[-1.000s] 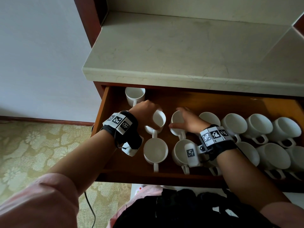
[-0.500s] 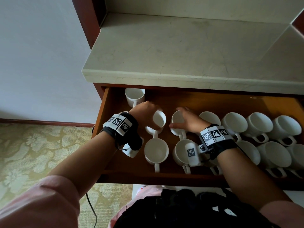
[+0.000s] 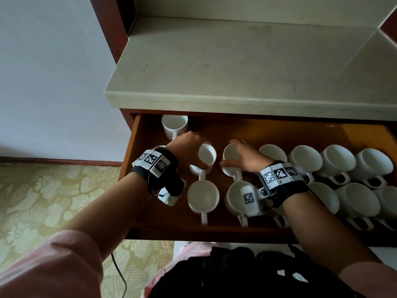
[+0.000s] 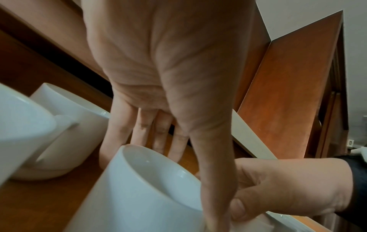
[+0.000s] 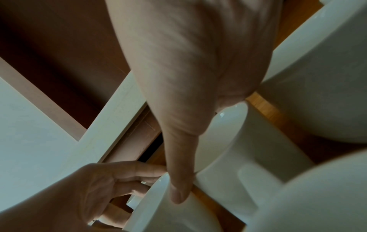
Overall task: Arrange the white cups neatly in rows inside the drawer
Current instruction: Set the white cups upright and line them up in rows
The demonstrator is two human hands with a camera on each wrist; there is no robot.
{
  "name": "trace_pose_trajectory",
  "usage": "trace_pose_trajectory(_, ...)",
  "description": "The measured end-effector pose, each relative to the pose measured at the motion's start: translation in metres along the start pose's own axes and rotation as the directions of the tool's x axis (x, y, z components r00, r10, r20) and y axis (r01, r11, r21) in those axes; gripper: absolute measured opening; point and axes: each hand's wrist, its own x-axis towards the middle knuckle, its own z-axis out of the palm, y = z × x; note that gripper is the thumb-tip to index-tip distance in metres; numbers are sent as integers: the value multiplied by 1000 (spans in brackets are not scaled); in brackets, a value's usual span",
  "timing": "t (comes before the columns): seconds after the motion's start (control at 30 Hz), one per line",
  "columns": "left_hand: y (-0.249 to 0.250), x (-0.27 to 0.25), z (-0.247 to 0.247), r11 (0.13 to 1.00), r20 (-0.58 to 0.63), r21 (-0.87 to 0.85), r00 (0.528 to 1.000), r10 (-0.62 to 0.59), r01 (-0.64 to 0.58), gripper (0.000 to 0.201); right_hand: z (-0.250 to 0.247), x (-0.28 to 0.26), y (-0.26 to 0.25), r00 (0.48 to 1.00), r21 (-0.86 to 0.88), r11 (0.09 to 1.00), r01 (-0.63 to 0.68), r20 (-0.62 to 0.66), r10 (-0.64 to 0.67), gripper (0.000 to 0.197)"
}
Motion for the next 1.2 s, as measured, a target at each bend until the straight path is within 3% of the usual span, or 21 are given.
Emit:
trace_pose_trajectory(0.83,5,0,-2,1000,25,17,1000,-14,13,80,0,-1,-1,1000,-17,1000,6,6,-6,88)
trace_pose_trajectory(1.2,8,1,-3,991,84,136,996,-23,11,84,-1,-2,-3,1000,-26,1000,0,9,0,86)
